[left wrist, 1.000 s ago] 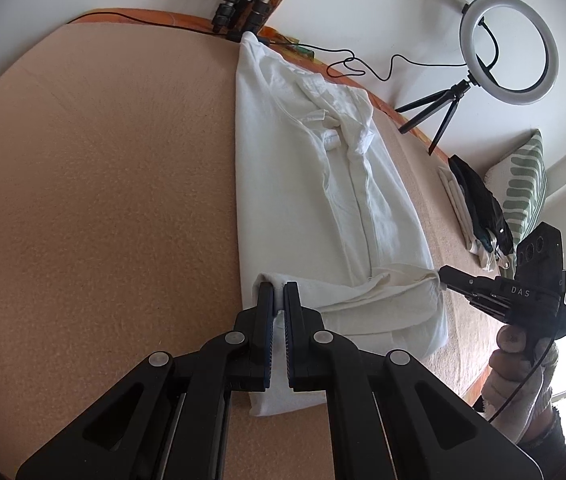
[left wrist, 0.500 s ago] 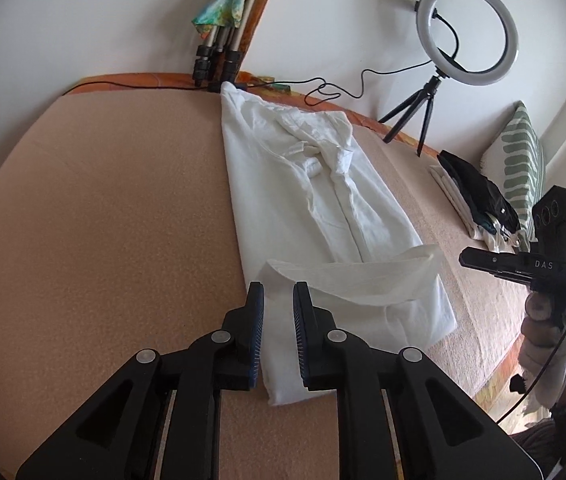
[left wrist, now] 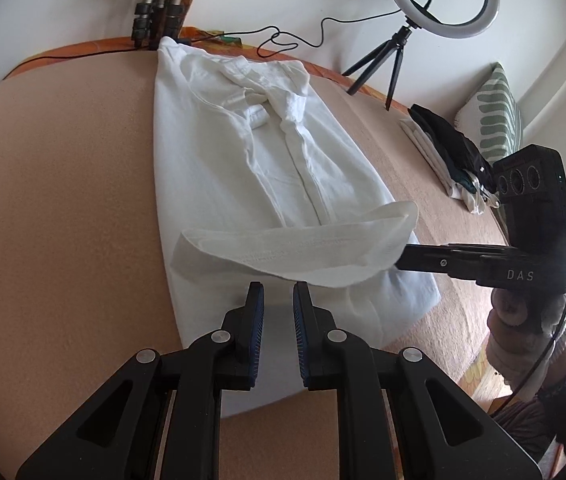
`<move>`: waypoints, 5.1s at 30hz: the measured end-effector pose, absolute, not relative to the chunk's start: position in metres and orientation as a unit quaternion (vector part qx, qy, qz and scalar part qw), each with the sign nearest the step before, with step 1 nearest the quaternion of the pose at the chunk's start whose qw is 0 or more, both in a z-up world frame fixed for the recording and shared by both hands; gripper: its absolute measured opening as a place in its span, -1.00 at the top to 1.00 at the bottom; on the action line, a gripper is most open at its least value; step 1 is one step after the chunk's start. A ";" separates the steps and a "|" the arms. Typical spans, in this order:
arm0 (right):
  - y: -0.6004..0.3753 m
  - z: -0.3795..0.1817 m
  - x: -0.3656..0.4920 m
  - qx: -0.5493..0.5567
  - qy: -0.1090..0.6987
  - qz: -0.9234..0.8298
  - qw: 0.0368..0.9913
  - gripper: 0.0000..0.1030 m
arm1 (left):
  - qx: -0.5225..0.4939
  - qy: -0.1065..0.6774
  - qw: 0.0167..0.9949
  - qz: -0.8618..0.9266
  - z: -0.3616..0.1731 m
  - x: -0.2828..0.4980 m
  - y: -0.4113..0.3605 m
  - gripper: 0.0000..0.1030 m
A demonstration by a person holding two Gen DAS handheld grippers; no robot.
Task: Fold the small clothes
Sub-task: 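Open both tools and release the folded hem, then close both tools on the folded hem edge and press it flat, then open both tools and lift them off the shirt, then move both tools to the collar end and grasp the shoulders, then lift the collar end and fold it over the hem with both tools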
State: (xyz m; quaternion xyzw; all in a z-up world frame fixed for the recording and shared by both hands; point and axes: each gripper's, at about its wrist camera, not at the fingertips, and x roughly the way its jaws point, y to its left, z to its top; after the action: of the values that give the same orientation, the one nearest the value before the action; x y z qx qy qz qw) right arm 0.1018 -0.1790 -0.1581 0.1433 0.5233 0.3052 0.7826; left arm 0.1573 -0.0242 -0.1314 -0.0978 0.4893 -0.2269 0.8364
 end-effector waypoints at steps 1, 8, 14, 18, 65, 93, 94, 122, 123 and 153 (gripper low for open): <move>-0.183 -0.156 0.107 0.144 0.516 0.290 0.793 0.81 | -0.100 0.488 0.840 -0.216 -0.133 0.162 -0.021 0.74; -0.217 -0.138 0.120 0.135 0.479 0.231 0.836 0.42 | -0.099 0.460 0.866 -0.169 -0.126 0.170 0.009 0.09; -0.225 -0.148 0.123 0.134 0.481 0.222 0.838 0.20 | -0.108 0.469 0.861 -0.163 -0.134 0.176 0.012 -0.04; -0.218 -0.155 0.124 0.124 0.489 0.222 0.834 0.20 | -0.087 0.465 0.865 -0.165 -0.135 0.176 0.000 0.03; -0.239 -0.119 0.261 0.075 0.442 0.180 0.875 0.32 | -0.031 0.386 0.911 -0.143 -0.061 0.326 0.033 0.01; -0.220 -0.176 0.343 0.113 0.442 0.241 0.857 0.32 | 0.007 0.466 0.822 -0.326 -0.120 0.487 -0.186 0.01; -0.219 -0.176 0.343 0.111 0.441 0.242 0.857 0.32 | 0.015 0.467 0.824 -0.320 -0.121 0.488 -0.188 0.02; -0.221 -0.160 0.353 0.115 0.441 0.230 0.860 -0.01 | 0.026 0.420 0.871 -0.255 -0.074 0.449 -0.090 0.32; -0.220 -0.158 0.356 0.116 0.439 0.234 0.860 -0.01 | 0.023 0.419 0.872 -0.251 -0.072 0.443 -0.072 0.30; -0.199 -0.151 0.402 0.097 0.450 0.257 0.850 0.87 | -0.091 0.433 0.869 -0.221 -0.132 0.462 -0.002 0.90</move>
State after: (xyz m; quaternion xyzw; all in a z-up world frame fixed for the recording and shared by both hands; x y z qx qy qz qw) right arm 0.4022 -0.1994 -0.1511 0.0970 0.4496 0.2570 0.8500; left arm 0.4618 -0.0016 -0.1320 -0.0912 0.4327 -0.2207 0.8693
